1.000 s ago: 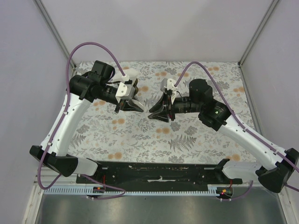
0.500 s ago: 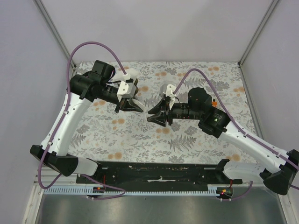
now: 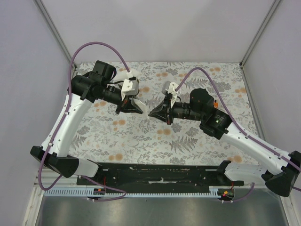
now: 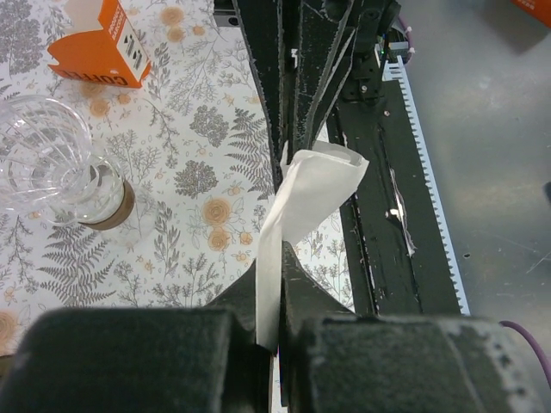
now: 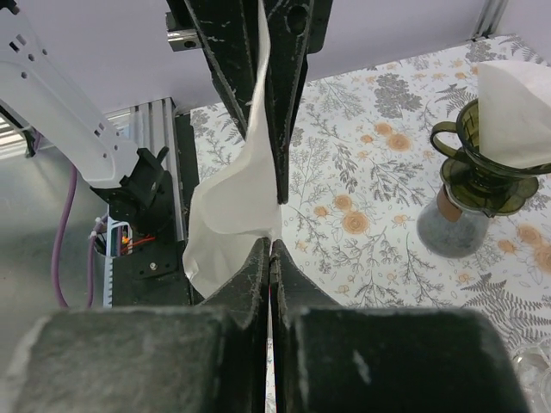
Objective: Place the coffee filter in the dripper
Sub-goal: Place the coffee filter in the coffee dripper.
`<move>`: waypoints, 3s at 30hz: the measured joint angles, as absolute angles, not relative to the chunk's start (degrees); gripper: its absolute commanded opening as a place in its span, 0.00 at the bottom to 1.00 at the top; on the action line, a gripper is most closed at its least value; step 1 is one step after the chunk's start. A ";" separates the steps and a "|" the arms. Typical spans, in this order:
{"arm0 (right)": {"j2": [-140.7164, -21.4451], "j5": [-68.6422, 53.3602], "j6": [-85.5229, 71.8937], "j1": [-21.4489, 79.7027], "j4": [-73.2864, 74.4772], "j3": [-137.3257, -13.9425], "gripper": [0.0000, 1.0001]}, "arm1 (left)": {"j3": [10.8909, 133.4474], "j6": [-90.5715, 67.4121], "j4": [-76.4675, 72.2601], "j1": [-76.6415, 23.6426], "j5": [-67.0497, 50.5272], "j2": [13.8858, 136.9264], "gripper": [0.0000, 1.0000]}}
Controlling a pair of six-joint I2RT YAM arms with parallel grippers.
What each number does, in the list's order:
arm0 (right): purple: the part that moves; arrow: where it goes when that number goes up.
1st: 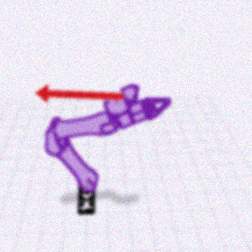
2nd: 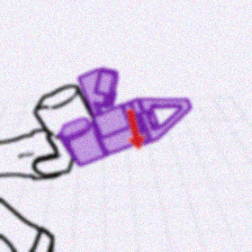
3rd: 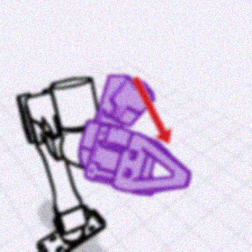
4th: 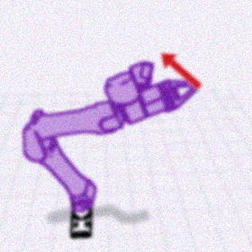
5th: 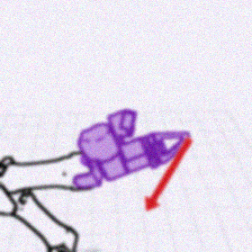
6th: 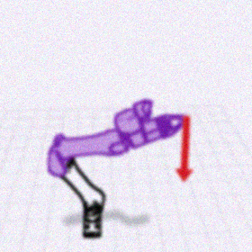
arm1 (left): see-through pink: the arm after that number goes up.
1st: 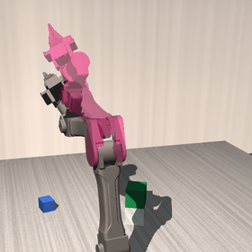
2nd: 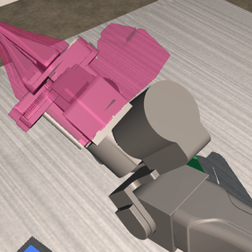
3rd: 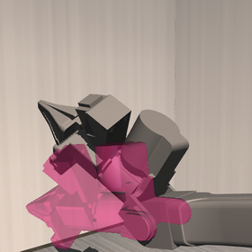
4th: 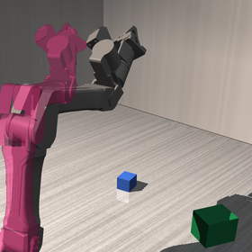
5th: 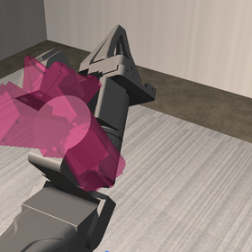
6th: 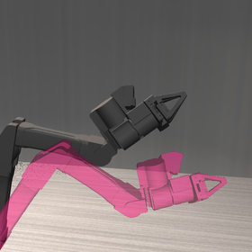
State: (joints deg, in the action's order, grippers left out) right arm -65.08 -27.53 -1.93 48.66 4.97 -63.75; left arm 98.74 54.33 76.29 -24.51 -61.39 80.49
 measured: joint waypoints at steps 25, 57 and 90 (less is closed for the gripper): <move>-65.36 -29.32 0.12 49.28 3.49 -62.57 0.00 | 98.74 47.75 73.06 -24.51 -58.02 80.49 0.21; -71.29 0.16 -21.41 42.52 9.56 -70.11 0.00 | 107.42 7.07 47.66 -34.98 -19.25 90.39 0.81; -74.00 -2.98 -29.17 41.34 8.99 -72.29 0.00 | 108.71 13.17 50.94 -36.14 -24.23 88.77 0.91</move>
State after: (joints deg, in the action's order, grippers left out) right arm -74.00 -2.98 -29.17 41.34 8.99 -72.29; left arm 108.71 13.17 50.94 -36.14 -24.23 88.77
